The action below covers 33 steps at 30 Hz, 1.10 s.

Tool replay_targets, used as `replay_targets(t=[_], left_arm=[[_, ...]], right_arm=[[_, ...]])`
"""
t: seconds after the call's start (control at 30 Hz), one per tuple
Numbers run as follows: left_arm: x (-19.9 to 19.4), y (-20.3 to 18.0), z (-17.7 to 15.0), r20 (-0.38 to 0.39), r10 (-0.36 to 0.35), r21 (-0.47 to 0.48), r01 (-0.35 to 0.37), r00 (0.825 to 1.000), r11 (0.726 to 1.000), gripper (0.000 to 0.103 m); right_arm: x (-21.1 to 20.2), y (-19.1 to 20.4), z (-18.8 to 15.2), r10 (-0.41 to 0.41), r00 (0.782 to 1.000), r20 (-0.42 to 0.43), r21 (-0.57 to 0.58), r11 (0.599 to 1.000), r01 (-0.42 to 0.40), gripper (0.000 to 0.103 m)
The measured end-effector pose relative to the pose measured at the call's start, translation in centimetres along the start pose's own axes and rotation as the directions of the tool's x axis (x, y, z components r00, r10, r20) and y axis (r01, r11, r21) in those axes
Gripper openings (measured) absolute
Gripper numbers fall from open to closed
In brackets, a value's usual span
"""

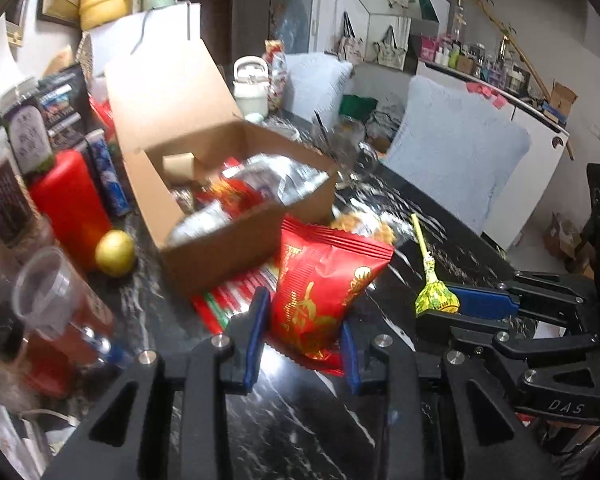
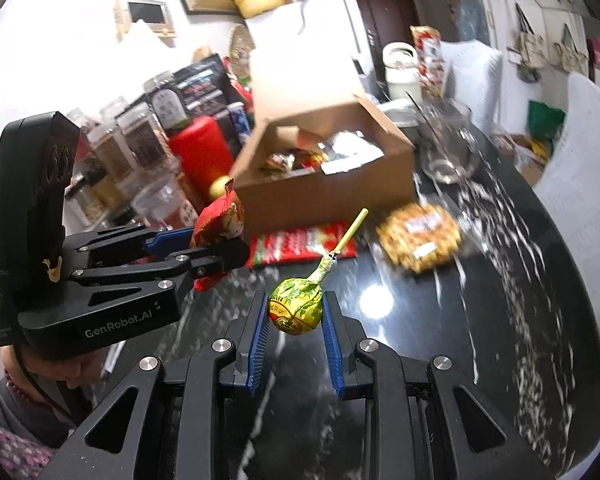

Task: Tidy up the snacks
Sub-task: 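Grasp the red snack bag with the left gripper while the right gripper lifts the lollipop, then carry the red snack bag and lollipop up over the cardboard box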

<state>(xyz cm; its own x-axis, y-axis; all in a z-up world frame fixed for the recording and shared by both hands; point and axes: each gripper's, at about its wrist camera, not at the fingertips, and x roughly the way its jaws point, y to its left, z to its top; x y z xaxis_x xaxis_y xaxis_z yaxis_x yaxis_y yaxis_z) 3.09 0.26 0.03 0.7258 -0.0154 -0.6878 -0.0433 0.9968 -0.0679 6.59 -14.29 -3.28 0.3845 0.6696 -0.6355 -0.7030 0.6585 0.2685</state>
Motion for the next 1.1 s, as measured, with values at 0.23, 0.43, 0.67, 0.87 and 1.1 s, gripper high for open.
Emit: replay_targets(t=[0.23,0.43,0.67,0.87,1.1], left_arm=[[-2.0,1.7,2.8,0.079,0.037,0.016,-0.038,0.996,0.999,0.032],[-3.1,2.9,5.6,0.141,0.070,0.022,-0.074,0.988,0.997,0.032],[-2.8,4.4,8.8,0.179,0.094,0.035,-0.102,0.979,0.994,0.032],[-1.6,6.2,11.3,0.191,0.116,0.032,-0.124,0.975,0.992,0.032],[1.1,8.3,14.1,0.179,0.131,0.025,-0.138,0.975,0.990,0.032]], right_arm=[[0.2,1.4,3.5,0.041,0.999,0.032,-0.060,0.997,-0.039,0.026],[0.4,2.1,6.8,0.075,0.995,0.065,-0.105,0.992,-0.068,0.026],[1.0,2.4,10.6,0.098,0.991,0.092,-0.160,0.984,-0.083,0.026],[2.2,2.0,14.0,0.101,0.990,0.098,-0.184,0.980,-0.082,0.026],[4.6,0.7,17.5,0.083,0.993,0.089,-0.193,0.979,-0.065,0.026]])
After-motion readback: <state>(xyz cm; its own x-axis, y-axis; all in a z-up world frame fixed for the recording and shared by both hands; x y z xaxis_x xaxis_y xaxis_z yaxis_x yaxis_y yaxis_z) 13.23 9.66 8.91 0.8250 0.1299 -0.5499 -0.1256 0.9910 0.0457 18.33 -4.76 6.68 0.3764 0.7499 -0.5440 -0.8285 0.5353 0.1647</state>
